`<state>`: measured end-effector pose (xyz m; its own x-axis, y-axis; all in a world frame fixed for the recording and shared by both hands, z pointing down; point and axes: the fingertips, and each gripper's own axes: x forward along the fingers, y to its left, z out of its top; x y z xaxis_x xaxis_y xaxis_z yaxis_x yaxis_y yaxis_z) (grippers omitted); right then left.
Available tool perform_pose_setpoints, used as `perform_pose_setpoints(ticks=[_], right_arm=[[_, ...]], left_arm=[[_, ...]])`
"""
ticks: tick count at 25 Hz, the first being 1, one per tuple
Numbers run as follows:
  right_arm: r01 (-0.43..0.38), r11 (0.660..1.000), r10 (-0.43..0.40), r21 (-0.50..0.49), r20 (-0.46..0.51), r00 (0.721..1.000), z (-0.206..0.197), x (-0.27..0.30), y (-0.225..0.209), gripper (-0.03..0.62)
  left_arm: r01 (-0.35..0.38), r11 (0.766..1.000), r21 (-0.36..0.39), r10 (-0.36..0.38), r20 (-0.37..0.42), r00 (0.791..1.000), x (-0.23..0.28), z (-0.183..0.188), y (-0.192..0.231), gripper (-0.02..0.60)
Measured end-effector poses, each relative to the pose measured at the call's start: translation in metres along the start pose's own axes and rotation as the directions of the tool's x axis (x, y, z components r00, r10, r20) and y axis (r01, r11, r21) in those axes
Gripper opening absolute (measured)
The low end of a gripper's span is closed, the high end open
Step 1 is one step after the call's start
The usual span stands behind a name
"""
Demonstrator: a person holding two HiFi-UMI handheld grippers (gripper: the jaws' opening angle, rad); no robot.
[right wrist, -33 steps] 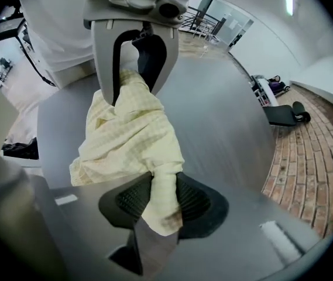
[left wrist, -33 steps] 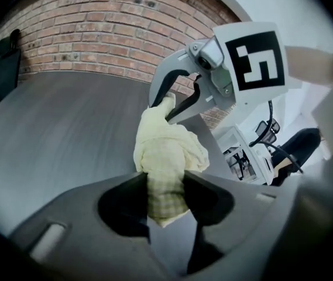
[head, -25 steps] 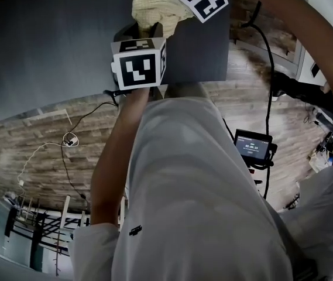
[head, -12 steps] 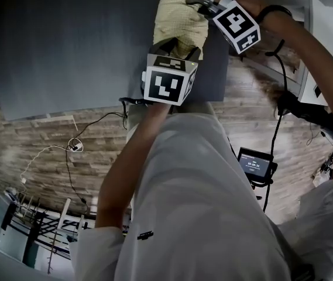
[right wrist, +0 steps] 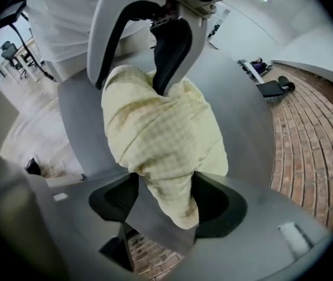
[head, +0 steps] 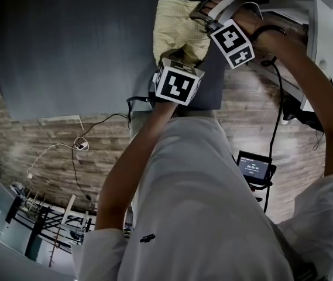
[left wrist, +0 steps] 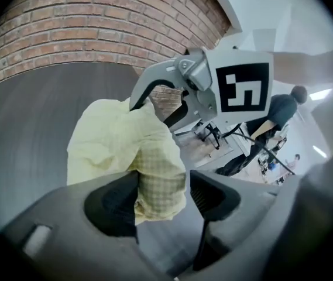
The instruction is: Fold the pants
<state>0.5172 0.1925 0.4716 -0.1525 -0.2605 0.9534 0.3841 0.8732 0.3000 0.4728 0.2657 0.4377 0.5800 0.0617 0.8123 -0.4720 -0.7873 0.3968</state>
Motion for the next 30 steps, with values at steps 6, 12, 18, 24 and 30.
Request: perform_pose_setpoints(ticks=[6,12,18,24,30], right_arm=[[0.148,0.937,-0.171,0.318,0.046,0.984,-0.001,-0.055,-0.021,0.287],[0.33,0.544,-0.503,0.771,-0.015,0.864,-0.013,-0.147,-0.057,0.126],[0.251,-0.001,-0.715,0.968,-0.176,0.676,0.026,-0.235,-0.061,0.006],[0.186,-0.215,-0.779,0.959,-0.284,0.559,0.116,-0.298,-0.042,0.006],[0.135,-0.303,-0.805,0.944,-0.329,0.494,0.218,-0.31,-0.037,0.006]], left_arm=[[0.011,0.997,-0.07,-0.006,0.079,0.997,-0.038,0.006,-0.007,0.253],[-0.012,0.999,0.032,0.005,0.193,0.981,-0.083,0.03,-0.014,0.151],[-0.036,0.994,0.103,-0.003,0.357,0.934,-0.163,0.02,-0.002,0.003],[-0.039,0.995,0.095,-0.011,0.474,0.881,-0.251,-0.019,-0.003,0.003],[-0.022,0.997,0.079,-0.027,0.572,0.82,-0.322,-0.074,-0.011,0.003]])
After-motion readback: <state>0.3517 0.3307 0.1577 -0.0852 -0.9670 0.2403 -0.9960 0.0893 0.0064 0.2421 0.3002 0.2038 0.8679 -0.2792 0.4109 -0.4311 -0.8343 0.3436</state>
